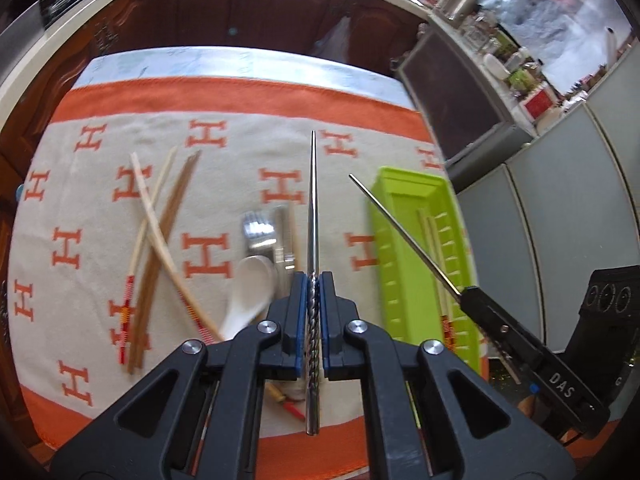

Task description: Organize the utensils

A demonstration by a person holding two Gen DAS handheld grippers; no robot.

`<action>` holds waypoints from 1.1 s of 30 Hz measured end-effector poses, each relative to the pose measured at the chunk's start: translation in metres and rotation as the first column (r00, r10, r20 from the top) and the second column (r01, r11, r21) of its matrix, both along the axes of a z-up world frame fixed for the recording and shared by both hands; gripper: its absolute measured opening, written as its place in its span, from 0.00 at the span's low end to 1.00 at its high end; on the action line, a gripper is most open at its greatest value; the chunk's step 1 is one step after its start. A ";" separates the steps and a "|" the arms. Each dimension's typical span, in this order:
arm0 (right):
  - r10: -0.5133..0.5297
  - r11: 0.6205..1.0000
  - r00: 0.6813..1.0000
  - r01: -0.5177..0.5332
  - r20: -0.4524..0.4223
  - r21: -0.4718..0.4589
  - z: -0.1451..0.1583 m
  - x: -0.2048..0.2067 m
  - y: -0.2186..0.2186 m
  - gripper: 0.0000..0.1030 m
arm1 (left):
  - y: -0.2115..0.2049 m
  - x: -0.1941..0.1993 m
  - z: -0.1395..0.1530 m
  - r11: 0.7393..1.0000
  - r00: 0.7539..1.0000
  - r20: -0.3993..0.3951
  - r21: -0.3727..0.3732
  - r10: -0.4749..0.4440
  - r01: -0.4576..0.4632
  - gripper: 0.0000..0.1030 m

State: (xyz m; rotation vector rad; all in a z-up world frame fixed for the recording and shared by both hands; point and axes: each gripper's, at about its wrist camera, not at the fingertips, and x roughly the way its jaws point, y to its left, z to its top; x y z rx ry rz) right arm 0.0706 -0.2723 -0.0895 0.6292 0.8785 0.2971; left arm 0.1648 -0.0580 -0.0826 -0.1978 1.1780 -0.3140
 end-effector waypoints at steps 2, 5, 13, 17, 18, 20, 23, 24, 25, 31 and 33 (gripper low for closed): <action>-0.053 0.999 0.999 0.053 0.006 -0.011 0.003 -0.005 -0.013 0.05 | -0.023 -0.001 0.006 0.999 0.999 0.011 -0.014 -0.034 0.034 0.04; -0.138 0.990 0.990 0.138 0.009 -0.036 0.003 -0.015 -0.034 0.05 | -0.057 -0.003 0.007 0.997 0.996 0.022 -0.018 -0.081 0.082 0.04; -0.270 0.954 0.961 0.259 -0.061 -0.152 -0.021 -0.025 -0.065 0.06 | -0.132 -0.014 -0.030 0.983 0.983 -0.039 0.030 -0.181 0.182 0.04; -0.270 0.953 0.955 0.248 -0.121 -0.173 -0.037 -0.023 -0.067 0.07 | -0.152 -0.027 -0.055 0.964 0.963 -0.099 0.059 -0.252 0.258 0.04; -0.268 0.953 0.955 0.244 -0.123 -0.181 -0.038 -0.026 -0.067 0.09 | -0.154 -0.031 -0.059 0.961 0.960 -0.103 0.072 -0.260 0.268 0.04; -0.266 0.952 0.956 0.239 -0.127 -0.191 -0.040 -0.028 -0.066 0.10 | -0.156 -0.038 -0.063 0.952 0.955 -0.105 0.103 -0.277 0.287 0.04; -0.256 0.953 0.959 0.229 -0.124 -0.199 -0.039 -0.032 -0.064 0.10 | -0.149 -0.047 -0.065 0.946 0.951 -0.113 0.122 -0.287 0.300 0.04; -0.251 0.953 0.960 0.224 -0.122 -0.203 -0.037 -0.033 -0.063 0.10 | -0.146 -0.049 -0.064 0.945 0.951 -0.110 0.126 -0.290 0.303 0.04; -0.245 0.954 0.962 0.217 -0.120 -0.207 -0.037 -0.034 -0.061 0.10 | -0.143 -0.052 -0.062 0.943 0.949 -0.103 0.123 -0.297 0.308 0.04; -0.204 0.956 0.973 0.174 -0.110 -0.235 -0.030 -0.039 -0.045 0.10 | -0.123 -0.068 -0.045 0.938 0.954 -0.054 0.172 -0.296 0.301 0.05; -0.193 0.956 0.975 0.160 -0.112 -0.247 -0.029 -0.040 -0.039 0.10 | -0.117 -0.072 -0.038 0.938 0.955 -0.037 0.183 -0.293 0.295 0.05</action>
